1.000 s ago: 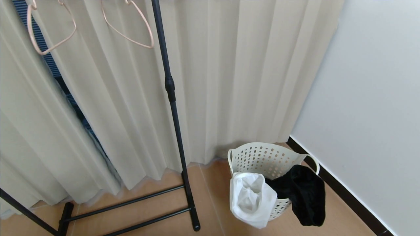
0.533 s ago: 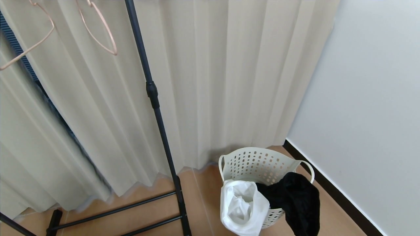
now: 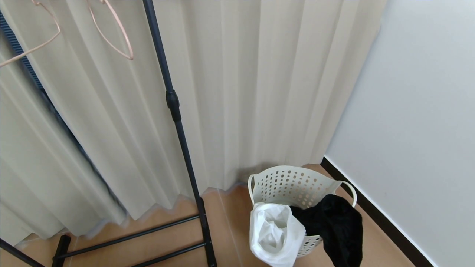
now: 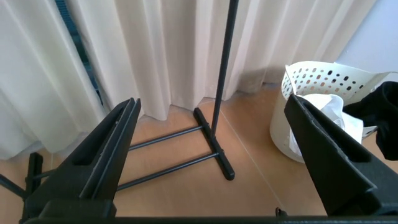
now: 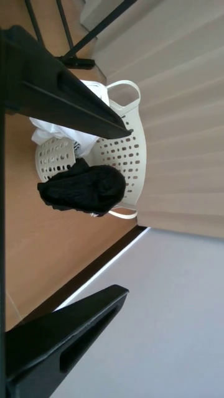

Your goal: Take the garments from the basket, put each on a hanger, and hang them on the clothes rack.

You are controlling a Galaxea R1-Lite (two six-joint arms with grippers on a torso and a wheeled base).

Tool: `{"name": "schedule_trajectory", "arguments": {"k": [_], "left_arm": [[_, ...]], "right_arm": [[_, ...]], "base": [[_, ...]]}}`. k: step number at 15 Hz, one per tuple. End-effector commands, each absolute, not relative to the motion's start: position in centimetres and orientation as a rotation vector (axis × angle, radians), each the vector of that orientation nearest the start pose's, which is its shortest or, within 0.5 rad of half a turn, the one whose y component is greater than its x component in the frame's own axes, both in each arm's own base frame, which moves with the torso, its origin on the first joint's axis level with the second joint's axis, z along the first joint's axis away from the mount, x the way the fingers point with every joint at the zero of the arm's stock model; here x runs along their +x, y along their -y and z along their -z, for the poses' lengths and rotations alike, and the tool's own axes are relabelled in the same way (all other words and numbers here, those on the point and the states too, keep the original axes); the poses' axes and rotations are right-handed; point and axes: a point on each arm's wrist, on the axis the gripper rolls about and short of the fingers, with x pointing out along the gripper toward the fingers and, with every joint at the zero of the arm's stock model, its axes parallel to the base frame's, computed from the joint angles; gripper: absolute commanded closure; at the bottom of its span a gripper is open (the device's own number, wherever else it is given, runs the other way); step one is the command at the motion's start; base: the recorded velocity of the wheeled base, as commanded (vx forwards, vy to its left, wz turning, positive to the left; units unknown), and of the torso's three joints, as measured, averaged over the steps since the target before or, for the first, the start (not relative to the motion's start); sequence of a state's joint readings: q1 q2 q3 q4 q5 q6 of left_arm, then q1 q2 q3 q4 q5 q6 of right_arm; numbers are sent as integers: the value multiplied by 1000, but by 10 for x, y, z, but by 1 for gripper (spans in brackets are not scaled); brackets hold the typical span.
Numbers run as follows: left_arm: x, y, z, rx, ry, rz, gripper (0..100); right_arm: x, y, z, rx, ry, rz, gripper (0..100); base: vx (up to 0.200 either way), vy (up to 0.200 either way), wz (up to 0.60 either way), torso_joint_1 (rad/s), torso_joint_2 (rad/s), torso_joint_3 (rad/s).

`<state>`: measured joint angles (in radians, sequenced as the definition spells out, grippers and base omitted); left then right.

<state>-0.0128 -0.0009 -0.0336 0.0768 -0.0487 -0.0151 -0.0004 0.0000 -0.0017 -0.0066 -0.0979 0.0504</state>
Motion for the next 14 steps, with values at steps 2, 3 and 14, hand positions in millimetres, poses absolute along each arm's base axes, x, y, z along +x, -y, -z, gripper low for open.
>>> {"name": "schedule_trajectory", "arguments": {"k": [2, 3, 14], "left_arm": [[-26, 1, -77, -18, -43, 61, 0], [-26, 1, -77, -16, -43, 61, 0], [-26, 1, -77, -22, -44, 61, 0]], "right_arm": [[-23, 2, -77, 48, 10, 96, 0], [-23, 2, -77, 48, 10, 96, 0], [-23, 2, -77, 51, 10, 98, 0]], "base": [[0, 0, 0, 7, 2, -154], [0, 0, 0, -2, 2, -183], [0, 0, 0, 1, 6, -195]]}}
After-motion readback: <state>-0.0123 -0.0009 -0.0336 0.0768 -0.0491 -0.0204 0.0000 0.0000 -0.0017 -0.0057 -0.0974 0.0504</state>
